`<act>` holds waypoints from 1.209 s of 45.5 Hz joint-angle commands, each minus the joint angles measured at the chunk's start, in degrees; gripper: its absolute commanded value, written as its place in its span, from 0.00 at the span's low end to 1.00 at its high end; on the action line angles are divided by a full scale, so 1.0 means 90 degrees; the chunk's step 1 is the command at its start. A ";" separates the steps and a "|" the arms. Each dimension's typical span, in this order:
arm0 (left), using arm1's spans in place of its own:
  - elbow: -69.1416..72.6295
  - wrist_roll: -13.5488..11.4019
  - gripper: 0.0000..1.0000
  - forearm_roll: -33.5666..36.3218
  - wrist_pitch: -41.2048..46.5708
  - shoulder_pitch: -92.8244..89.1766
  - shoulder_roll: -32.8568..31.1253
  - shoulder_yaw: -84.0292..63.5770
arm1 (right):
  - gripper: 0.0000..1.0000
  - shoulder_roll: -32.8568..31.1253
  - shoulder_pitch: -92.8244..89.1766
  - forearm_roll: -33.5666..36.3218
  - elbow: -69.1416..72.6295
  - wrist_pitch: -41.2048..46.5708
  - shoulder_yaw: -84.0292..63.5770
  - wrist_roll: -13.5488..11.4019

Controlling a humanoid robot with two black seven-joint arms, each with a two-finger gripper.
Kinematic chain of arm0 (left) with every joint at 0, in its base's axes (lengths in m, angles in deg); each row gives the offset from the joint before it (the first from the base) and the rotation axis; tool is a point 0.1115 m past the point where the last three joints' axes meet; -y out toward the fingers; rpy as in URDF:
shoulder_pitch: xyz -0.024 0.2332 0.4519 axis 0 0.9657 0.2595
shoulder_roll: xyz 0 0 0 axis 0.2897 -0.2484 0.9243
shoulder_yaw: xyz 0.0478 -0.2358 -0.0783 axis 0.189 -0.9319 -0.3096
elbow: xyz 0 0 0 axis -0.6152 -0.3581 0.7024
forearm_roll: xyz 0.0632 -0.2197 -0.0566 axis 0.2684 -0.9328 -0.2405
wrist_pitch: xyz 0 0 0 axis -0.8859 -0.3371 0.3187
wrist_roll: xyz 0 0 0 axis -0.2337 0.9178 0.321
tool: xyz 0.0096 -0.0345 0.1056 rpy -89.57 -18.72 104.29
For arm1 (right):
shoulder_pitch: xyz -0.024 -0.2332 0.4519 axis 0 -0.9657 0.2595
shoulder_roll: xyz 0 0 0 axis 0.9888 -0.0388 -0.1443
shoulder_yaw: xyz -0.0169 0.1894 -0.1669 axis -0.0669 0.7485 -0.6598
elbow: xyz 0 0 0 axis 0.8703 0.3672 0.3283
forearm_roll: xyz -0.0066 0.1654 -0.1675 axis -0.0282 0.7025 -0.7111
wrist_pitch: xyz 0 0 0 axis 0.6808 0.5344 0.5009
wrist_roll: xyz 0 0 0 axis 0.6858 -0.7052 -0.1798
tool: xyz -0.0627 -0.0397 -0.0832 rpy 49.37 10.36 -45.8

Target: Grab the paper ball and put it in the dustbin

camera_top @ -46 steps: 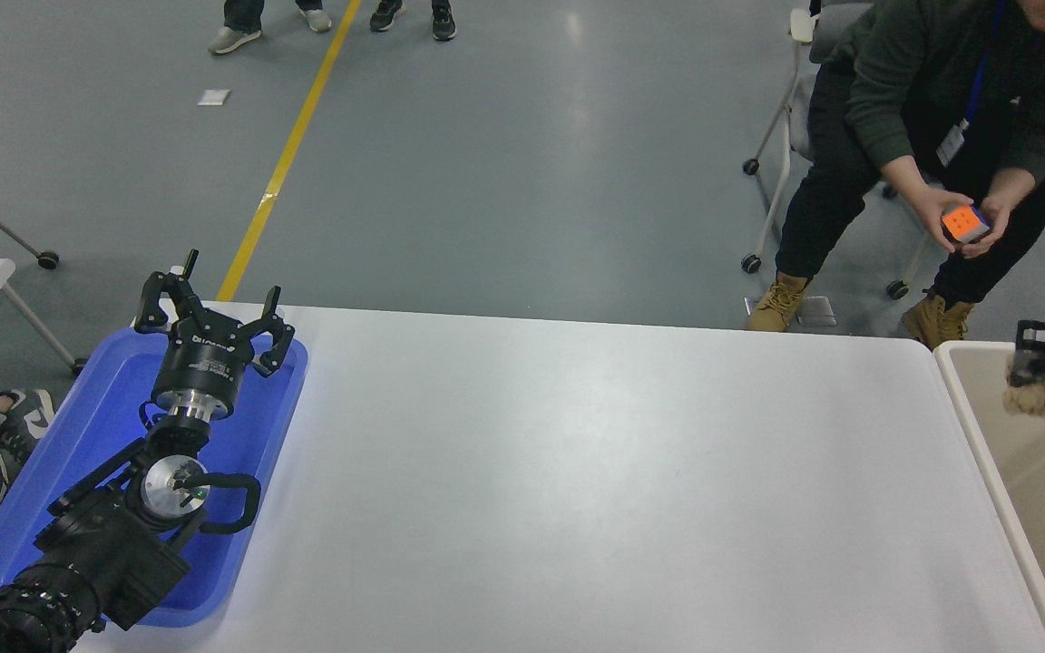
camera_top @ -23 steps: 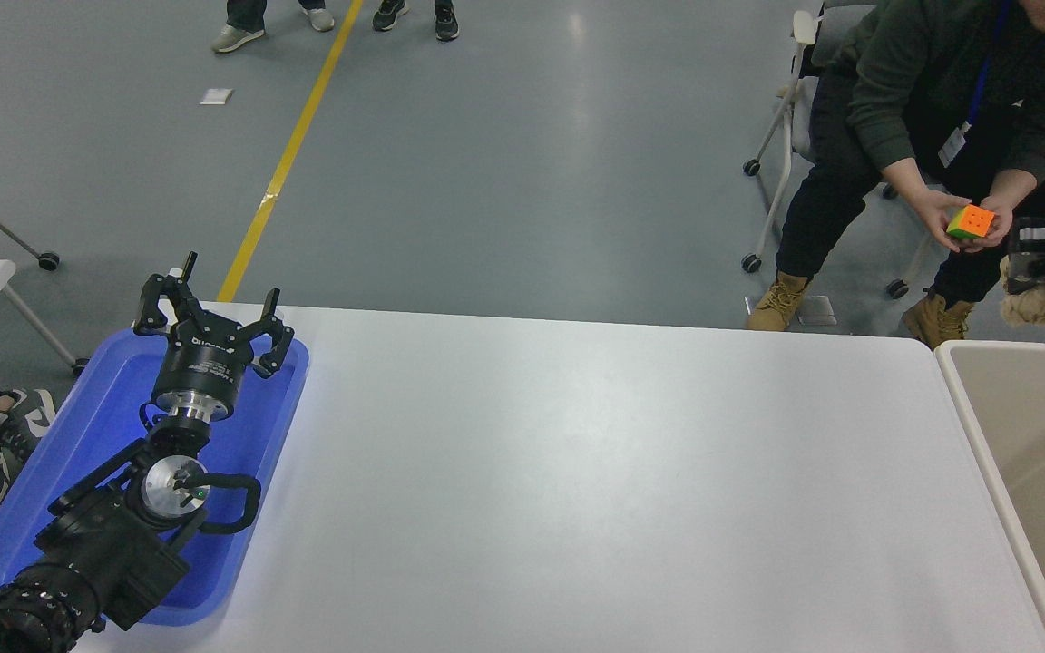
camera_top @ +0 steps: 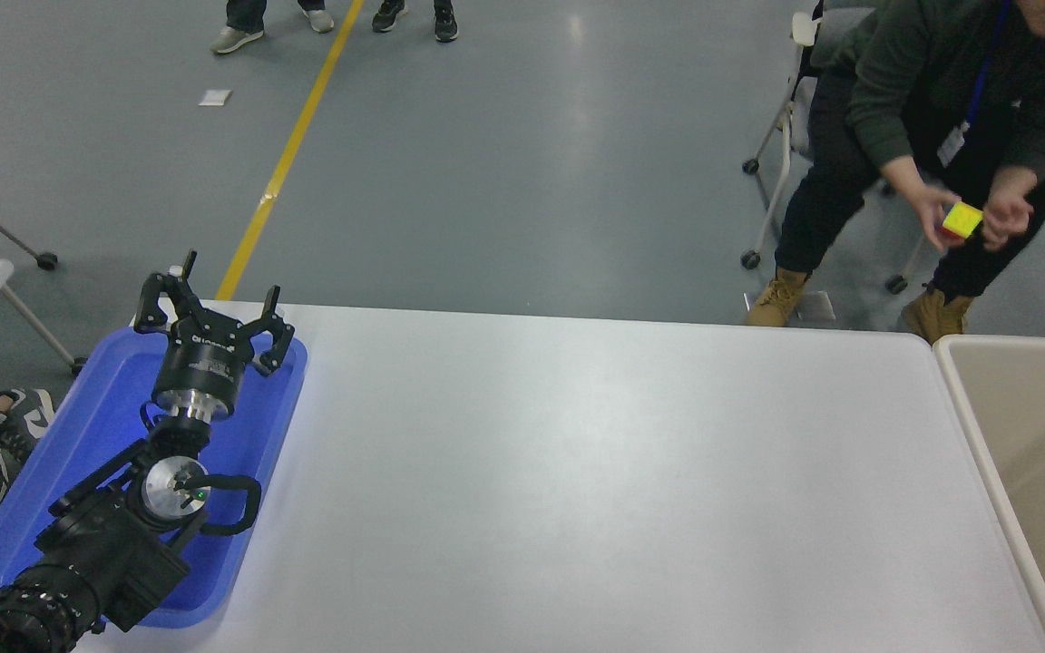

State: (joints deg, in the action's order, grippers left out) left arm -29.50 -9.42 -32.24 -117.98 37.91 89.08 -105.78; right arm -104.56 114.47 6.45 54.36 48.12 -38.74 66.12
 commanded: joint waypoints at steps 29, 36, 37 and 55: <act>0.0000 0.0000 1.00 -0.0005 0.0003 0.0000 0.0000 0.0000 | 0.00 0.0317 -0.6646 0.2030 -0.2656 -0.3941 0.3754 0.0002; 0.0000 0.0000 1.00 -0.0005 -0.0006 0.0000 0.0000 0.0000 | 0.00 0.0601 -0.7086 0.2020 -0.2813 -0.4029 0.4135 0.0002; 0.0000 0.0000 1.00 0.0004 -0.0006 -0.0009 0.0000 0.0000 | 0.00 0.0611 -0.7116 0.2020 -0.2813 -0.4048 0.4165 0.0002; 0.0000 0.0000 1.00 -0.0005 -0.0006 0.0000 0.0000 0.0000 | 0.00 0.0689 -0.7175 0.1962 -0.2813 -0.4117 0.4253 0.0002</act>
State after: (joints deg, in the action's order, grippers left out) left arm -29.50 -9.42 -32.23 -117.98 37.88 89.07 -105.78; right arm -98.96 51.17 24.46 29.43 11.79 -1.88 66.14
